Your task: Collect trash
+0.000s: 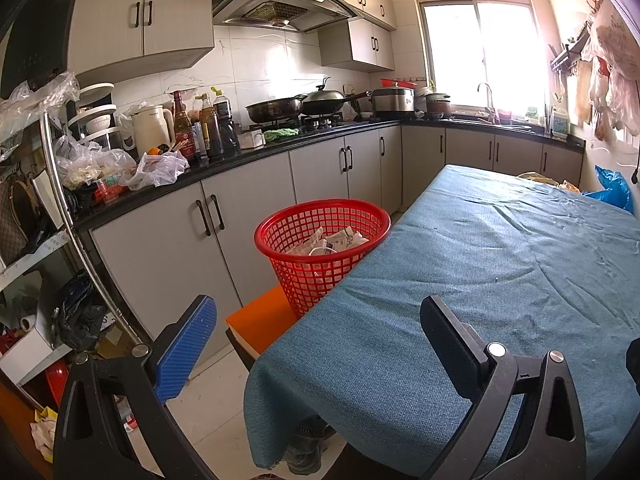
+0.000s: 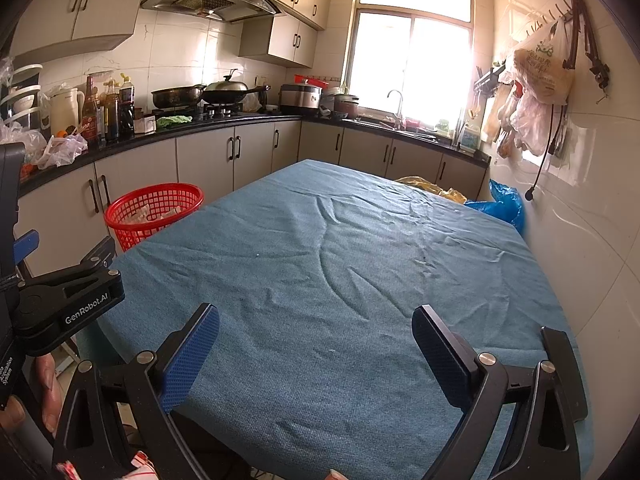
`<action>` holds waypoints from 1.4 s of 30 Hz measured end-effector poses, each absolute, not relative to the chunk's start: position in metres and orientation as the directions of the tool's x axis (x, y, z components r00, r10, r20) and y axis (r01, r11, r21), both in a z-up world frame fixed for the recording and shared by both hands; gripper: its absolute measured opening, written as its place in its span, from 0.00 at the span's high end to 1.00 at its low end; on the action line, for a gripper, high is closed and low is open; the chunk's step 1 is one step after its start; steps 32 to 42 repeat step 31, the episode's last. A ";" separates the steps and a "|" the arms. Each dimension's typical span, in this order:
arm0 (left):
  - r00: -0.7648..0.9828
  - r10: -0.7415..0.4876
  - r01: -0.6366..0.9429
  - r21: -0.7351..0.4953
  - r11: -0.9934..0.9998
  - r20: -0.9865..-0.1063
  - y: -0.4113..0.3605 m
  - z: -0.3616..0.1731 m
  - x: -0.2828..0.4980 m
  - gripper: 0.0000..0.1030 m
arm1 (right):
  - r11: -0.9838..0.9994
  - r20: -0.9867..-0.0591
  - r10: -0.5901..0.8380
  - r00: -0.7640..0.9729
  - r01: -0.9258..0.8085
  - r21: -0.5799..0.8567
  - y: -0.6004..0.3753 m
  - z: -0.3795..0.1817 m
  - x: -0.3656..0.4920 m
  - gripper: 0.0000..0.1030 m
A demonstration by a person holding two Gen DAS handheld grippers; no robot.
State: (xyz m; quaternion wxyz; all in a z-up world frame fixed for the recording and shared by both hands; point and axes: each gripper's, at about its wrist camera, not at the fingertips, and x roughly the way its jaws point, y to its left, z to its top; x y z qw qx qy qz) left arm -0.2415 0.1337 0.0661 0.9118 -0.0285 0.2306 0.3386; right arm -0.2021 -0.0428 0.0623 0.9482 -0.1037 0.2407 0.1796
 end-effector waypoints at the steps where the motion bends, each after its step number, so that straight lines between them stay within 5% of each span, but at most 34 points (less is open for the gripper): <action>1: 0.665 0.603 -0.630 0.104 0.770 -0.441 0.134 0.066 -0.241 0.02 | 0.914 -0.494 0.291 0.819 -0.391 -0.110 -0.042 0.061 -0.202 0.04; 25: 0.667 0.604 -0.624 0.115 0.773 -0.436 0.131 0.068 -0.238 0.02 | 0.917 -0.505 0.296 0.811 -0.390 -0.088 -0.049 0.054 -0.195 0.04; 31: 0.740 0.438 -0.457 0.096 0.884 -0.511 0.109 0.072 -0.193 0.02 | 0.971 -0.591 0.206 0.780 -0.238 0.023 -0.100 0.045 -0.126 0.04; 42: 0.740 0.438 -0.457 0.096 0.884 -0.511 0.109 0.072 -0.193 0.02 | 0.971 -0.591 0.206 0.780 -0.238 0.023 -0.100 0.045 -0.126 0.04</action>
